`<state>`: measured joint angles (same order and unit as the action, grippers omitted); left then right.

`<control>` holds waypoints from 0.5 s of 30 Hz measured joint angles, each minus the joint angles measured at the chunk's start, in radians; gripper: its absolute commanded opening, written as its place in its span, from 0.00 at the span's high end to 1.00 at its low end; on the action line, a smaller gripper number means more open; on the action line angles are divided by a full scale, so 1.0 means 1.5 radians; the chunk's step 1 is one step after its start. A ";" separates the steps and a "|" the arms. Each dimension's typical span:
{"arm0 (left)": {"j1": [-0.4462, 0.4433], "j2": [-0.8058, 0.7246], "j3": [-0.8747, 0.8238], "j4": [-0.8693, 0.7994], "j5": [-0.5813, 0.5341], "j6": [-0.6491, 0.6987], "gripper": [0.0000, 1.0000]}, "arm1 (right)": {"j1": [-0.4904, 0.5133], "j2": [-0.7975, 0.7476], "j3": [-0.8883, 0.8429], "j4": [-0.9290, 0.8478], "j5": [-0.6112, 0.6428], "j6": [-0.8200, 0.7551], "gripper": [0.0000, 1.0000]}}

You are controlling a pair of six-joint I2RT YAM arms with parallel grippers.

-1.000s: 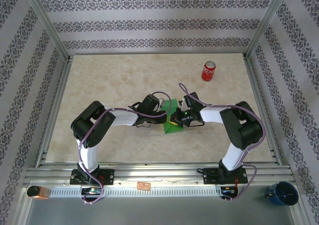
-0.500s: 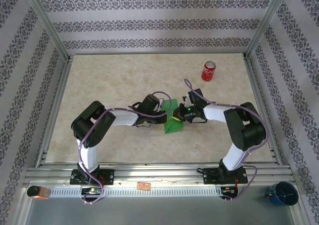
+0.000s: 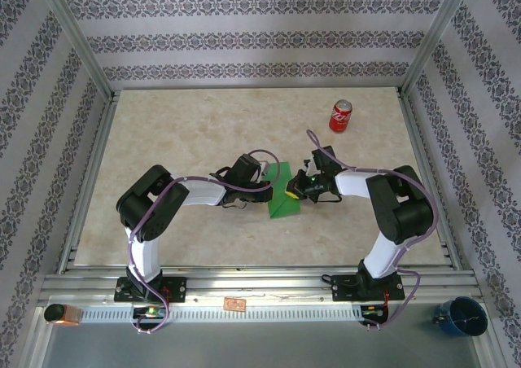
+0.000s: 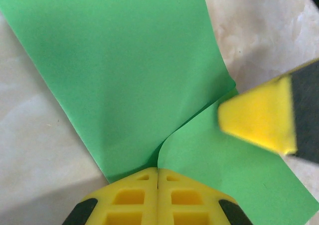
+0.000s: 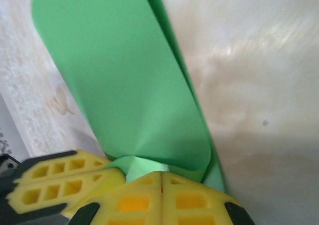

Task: Fold a paper plane with a square sheet of paper (pick it up from the middle)
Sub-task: Fold the triangle a second time at the center of the table.

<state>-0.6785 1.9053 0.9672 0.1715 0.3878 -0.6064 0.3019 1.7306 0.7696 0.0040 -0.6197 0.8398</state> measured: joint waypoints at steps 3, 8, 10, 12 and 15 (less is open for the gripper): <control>0.000 0.001 0.000 0.001 0.001 0.000 1.00 | -0.013 0.001 0.011 -0.002 0.001 0.000 0.97; 0.000 0.001 0.000 0.001 0.001 0.000 1.00 | -0.013 0.022 0.013 0.002 0.005 0.000 0.97; 0.000 0.001 0.000 0.001 0.002 0.000 1.00 | -0.014 0.026 0.010 0.007 0.004 0.000 0.97; 0.000 0.001 0.001 0.001 0.002 0.000 1.00 | -0.015 0.025 0.005 0.017 0.004 0.001 0.97; 0.000 0.002 0.001 0.001 0.003 0.000 1.00 | -0.017 0.023 0.000 0.026 0.000 0.003 0.97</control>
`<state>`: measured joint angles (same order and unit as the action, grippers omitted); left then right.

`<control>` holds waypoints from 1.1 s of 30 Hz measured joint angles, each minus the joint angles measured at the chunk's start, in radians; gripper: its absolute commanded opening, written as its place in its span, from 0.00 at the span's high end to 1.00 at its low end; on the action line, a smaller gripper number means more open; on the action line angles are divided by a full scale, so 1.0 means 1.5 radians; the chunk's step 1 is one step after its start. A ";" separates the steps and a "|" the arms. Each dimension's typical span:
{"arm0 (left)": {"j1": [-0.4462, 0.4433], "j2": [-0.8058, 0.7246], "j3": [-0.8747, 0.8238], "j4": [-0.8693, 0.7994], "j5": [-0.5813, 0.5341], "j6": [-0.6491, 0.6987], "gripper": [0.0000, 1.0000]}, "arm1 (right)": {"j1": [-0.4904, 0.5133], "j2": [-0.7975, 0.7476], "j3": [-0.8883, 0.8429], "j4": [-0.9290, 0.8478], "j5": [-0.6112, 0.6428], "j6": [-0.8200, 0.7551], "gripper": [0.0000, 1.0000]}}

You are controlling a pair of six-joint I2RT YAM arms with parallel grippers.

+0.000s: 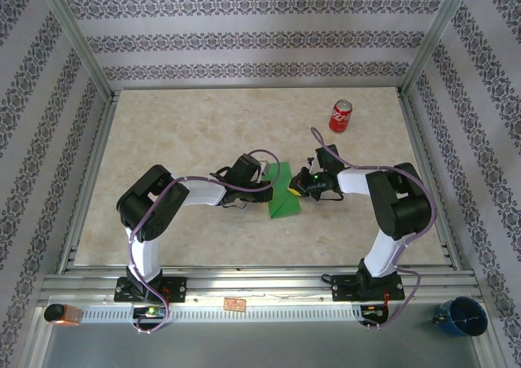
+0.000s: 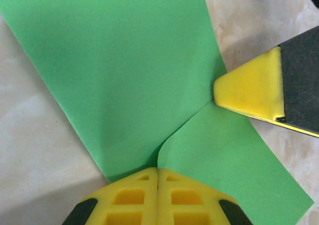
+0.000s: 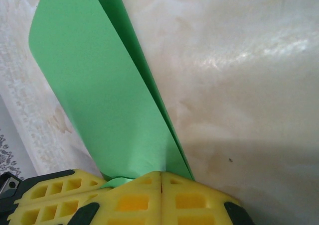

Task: Fold a paper plane with a square sheet of paper (pick it up from the middle)
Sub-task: Fold the triangle a second time at the center of the table.

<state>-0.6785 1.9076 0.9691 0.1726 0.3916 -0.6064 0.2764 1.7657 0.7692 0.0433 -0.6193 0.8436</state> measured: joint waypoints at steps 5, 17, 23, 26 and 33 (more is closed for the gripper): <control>0.000 0.001 0.000 0.000 0.000 0.000 1.00 | -0.003 -0.021 0.000 -0.022 0.008 -0.001 0.95; 0.000 0.001 0.000 0.000 0.000 0.000 1.00 | 0.029 -0.053 0.011 -0.029 -0.014 -0.003 0.95; 0.000 0.002 0.002 0.000 0.001 0.000 1.00 | 0.050 -0.031 0.009 -0.032 -0.009 -0.003 0.96; 0.000 0.003 0.003 0.000 0.001 0.000 1.00 | 0.049 -0.019 0.006 -0.035 0.004 -0.006 0.97; 0.000 0.002 0.003 0.000 0.002 -0.001 0.94 | 0.049 -0.010 -0.003 -0.026 0.010 -0.021 0.99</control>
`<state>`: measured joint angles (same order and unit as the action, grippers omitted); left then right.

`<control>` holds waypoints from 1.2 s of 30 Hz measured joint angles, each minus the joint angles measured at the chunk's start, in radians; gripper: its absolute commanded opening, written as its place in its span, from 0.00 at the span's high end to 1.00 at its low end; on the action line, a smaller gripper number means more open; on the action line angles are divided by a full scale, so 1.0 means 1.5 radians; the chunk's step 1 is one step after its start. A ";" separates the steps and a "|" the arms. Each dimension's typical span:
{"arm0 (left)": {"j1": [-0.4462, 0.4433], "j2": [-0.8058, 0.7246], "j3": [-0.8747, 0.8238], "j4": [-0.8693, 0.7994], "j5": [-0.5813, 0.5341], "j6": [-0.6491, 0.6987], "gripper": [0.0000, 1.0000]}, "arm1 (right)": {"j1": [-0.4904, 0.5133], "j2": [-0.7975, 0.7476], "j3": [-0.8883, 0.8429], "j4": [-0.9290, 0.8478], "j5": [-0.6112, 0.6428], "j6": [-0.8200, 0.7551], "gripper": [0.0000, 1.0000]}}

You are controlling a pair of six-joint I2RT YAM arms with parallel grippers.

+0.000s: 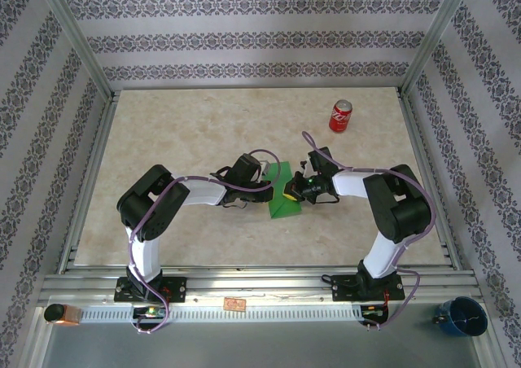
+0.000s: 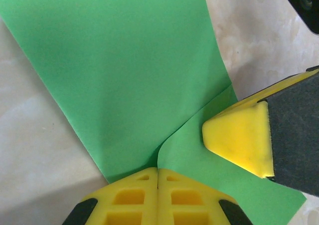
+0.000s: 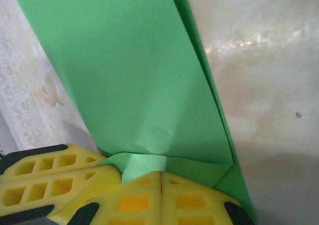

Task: Fold a paper plane with a square sheet of paper (pick it up from the middle)
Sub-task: Fold the triangle a second time at the center of the table.

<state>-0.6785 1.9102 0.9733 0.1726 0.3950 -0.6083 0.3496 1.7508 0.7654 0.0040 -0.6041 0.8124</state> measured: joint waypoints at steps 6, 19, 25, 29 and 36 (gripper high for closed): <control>0.000 -0.016 0.001 -0.010 -0.004 -0.006 0.71 | 0.000 -0.001 -0.001 0.003 -0.001 -0.008 0.99; -0.002 -0.140 -0.004 -0.039 0.008 -0.039 1.00 | 0.000 -0.001 -0.002 0.005 -0.002 -0.008 0.99; -0.025 -0.117 0.002 -0.040 0.042 -0.082 1.00 | -0.001 -0.001 -0.002 0.005 -0.002 -0.008 0.99; -0.042 -0.089 0.013 -0.040 0.060 -0.105 1.00 | -0.001 -0.001 -0.003 0.007 -0.002 -0.008 0.99; -0.054 -0.042 0.054 -0.078 0.069 -0.115 1.00 | -0.003 -0.001 -0.003 0.007 -0.002 -0.009 0.99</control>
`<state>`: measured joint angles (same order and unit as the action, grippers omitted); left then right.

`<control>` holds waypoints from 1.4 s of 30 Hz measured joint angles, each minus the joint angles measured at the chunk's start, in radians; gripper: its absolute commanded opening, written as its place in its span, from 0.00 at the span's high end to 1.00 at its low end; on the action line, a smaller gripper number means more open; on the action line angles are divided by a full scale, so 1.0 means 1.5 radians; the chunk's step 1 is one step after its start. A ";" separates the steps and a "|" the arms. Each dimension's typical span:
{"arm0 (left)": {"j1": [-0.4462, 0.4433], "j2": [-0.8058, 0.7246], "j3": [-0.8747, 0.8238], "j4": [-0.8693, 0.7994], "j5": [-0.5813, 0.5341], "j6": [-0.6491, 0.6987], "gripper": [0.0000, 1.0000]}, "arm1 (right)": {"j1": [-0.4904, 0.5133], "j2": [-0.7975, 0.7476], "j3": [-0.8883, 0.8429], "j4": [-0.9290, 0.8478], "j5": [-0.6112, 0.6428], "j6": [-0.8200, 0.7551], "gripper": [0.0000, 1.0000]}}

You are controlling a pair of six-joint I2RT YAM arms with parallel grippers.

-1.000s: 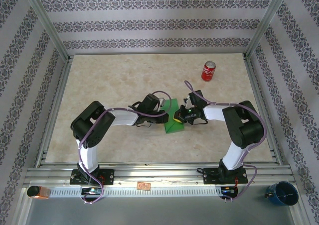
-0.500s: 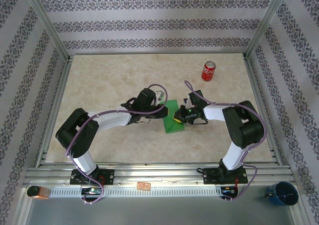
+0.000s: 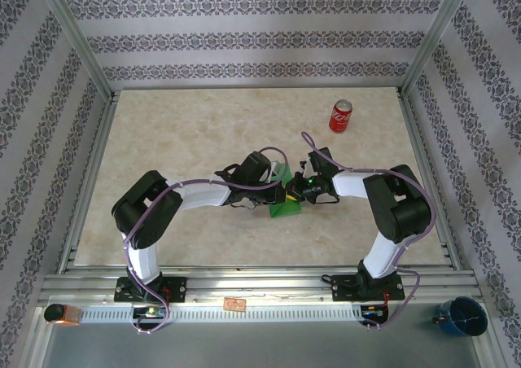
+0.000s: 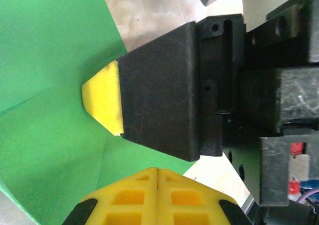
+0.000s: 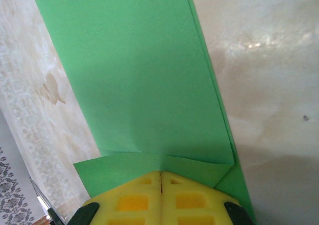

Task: Fold a paper plane with a square sheet of paper (pick it up from the middle)
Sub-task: Fold the triangle a second time at the center of the table.

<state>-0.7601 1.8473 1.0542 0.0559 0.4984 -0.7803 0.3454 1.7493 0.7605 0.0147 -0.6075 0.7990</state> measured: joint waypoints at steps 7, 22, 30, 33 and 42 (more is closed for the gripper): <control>-0.005 0.026 0.025 -0.034 0.008 -0.004 1.00 | -0.002 0.000 0.000 0.000 -0.001 -0.006 0.99; -0.013 0.049 0.032 -0.071 -0.001 -0.004 1.00 | -0.002 0.000 -0.001 0.001 -0.001 -0.008 0.99; -0.013 0.049 0.028 -0.073 -0.004 -0.004 1.00 | -0.002 0.000 -0.001 0.001 -0.001 -0.008 0.99; -0.013 0.049 0.018 -0.073 -0.003 -0.004 1.00 | -0.002 0.000 -0.001 0.001 -0.001 -0.009 0.99; -0.013 0.043 -0.022 -0.033 -0.003 -0.009 1.00 | -0.002 0.000 -0.002 0.003 -0.002 -0.009 0.99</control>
<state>-0.7795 1.9114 1.0214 0.0063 0.4946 -0.7944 0.3420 1.7493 0.7570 0.0196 -0.6106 0.7860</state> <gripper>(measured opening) 0.050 0.064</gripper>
